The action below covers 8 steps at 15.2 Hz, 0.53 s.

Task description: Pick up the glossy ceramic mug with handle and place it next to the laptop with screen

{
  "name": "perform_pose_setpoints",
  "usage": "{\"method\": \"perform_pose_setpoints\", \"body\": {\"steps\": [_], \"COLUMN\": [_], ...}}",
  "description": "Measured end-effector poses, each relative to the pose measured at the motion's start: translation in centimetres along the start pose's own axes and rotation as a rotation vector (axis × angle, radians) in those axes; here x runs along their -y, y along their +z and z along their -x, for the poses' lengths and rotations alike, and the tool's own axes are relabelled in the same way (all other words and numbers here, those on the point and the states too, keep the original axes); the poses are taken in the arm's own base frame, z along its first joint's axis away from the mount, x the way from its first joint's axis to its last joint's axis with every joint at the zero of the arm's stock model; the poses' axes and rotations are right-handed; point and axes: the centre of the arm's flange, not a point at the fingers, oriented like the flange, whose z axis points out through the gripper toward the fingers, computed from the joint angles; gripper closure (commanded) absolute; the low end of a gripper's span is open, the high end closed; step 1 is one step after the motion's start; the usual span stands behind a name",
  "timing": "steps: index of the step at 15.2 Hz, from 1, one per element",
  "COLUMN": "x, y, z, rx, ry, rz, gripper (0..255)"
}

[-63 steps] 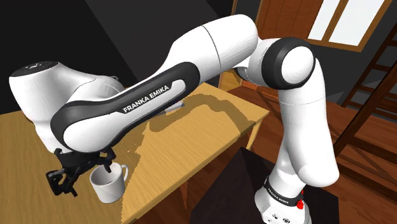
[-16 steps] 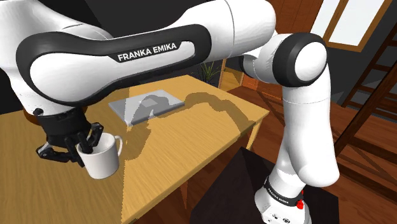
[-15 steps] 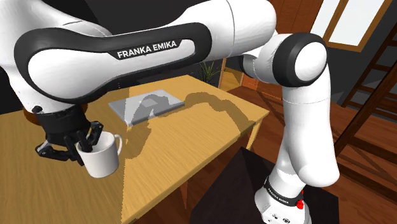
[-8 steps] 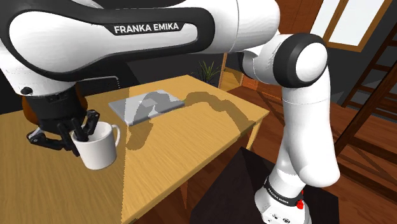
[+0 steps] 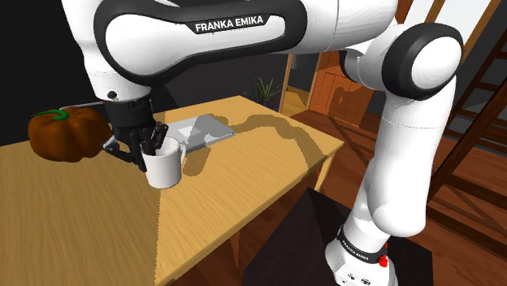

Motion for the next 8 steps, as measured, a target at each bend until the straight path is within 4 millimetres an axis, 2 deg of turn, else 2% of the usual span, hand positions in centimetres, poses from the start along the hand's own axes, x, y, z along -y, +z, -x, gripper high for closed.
{"method": "perform_pose_setpoints", "body": {"steps": [8], "x": [-10.3], "y": [0.4], "z": [-1.1], "rx": [0.000], "ry": [0.000], "rz": [0.000], "gripper": [255]}}
